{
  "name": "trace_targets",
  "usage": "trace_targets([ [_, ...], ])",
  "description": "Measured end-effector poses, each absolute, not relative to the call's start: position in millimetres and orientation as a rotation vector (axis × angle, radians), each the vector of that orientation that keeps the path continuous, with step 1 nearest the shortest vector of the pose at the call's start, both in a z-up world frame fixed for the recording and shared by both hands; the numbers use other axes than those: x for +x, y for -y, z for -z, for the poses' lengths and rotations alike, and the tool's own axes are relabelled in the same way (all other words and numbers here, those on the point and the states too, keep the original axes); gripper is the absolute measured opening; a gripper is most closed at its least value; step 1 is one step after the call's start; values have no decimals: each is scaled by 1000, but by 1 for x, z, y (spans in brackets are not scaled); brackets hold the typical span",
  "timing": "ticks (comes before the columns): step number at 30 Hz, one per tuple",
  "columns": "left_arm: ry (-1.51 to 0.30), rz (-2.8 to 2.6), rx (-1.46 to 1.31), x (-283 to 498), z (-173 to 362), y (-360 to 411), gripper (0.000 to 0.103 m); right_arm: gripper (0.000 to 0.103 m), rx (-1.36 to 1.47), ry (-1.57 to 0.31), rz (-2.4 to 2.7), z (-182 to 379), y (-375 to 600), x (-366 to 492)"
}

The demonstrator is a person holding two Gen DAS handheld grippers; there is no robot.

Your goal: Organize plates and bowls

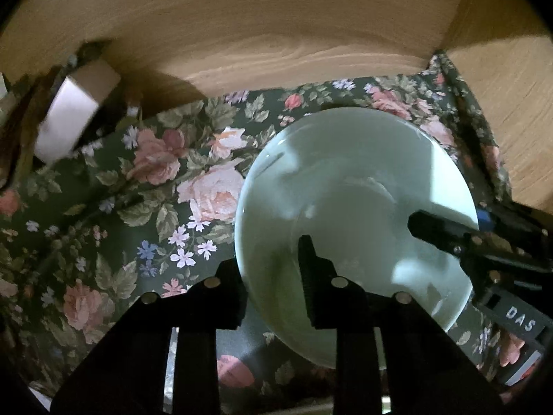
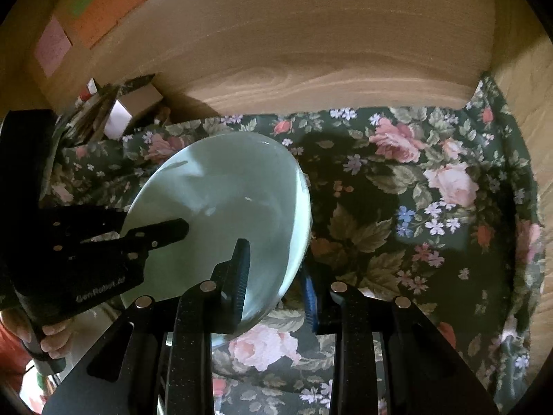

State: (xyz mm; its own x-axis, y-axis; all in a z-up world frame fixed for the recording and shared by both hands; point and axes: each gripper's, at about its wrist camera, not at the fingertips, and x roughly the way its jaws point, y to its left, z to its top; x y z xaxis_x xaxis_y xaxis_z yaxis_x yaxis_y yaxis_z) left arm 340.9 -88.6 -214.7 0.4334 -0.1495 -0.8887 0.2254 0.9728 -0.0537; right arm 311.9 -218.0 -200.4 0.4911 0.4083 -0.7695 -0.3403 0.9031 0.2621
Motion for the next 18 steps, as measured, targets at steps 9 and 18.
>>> trace_targets([
  [9,-975,258,71,310,167,86,26,25,100,-846,-446,160,224,294],
  [18,-902,237,23,279,130,67,26,25,71,-770,-462,130,214,267],
])
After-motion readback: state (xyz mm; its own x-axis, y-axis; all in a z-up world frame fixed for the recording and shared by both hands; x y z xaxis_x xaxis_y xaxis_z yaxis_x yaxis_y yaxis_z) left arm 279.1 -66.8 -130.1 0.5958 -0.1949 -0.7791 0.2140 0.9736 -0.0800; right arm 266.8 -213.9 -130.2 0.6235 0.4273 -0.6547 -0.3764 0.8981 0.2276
